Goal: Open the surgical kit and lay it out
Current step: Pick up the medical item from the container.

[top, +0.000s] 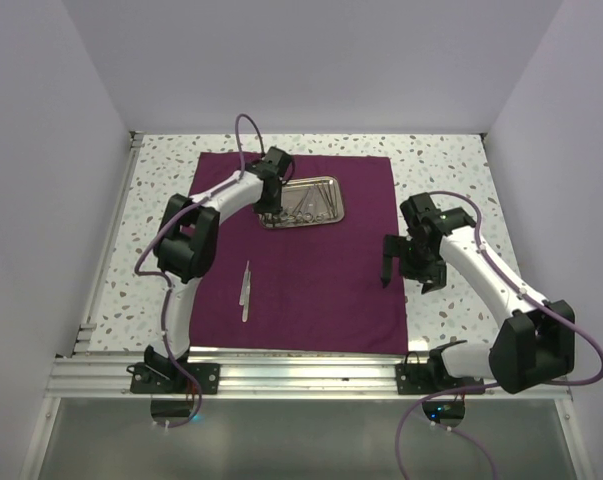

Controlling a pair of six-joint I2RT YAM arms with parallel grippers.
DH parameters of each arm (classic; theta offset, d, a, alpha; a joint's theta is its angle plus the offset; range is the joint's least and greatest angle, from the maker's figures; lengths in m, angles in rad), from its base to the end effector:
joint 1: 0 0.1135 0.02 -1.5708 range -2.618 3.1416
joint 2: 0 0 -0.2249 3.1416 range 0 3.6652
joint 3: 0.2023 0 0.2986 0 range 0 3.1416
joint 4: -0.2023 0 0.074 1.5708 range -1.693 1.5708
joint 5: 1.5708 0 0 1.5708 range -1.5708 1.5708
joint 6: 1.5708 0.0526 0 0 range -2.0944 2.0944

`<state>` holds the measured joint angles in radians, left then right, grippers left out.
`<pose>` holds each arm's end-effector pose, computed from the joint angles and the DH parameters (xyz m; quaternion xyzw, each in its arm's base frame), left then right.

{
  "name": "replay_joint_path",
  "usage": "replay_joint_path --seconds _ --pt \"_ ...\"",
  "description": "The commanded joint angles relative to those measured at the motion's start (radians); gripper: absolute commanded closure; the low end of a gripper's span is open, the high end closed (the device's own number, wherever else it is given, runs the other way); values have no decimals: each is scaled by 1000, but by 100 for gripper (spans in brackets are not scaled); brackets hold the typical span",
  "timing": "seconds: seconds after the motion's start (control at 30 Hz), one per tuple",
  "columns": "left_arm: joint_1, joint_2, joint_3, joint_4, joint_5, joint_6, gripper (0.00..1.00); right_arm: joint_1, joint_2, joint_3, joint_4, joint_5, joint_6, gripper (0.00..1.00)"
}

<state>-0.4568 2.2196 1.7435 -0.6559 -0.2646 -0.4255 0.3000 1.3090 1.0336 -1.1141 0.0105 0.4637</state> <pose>0.4515 -0.2066 0.0990 -0.0136 0.9678 0.0243 0.2501 0.2700 0.0829 0.1844 0.0819 0.9925 0.0289 0.0860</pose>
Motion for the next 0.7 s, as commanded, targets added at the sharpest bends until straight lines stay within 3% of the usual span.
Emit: replay_joint_path --seconds 0.0,0.27,0.43,0.67 --pt "4 3 -77 13 68 -9 67 -2 10 31 -9 20 10 2" --pt "-19 -44 -240 39 81 -45 70 -4 19 22 2 19 15 2" --pt "-19 -31 -253 35 58 -50 72 -4 35 29 7 17 12 2" --pt "-17 49 -187 -14 7 -61 87 -2 44 45 7 22 9 2"
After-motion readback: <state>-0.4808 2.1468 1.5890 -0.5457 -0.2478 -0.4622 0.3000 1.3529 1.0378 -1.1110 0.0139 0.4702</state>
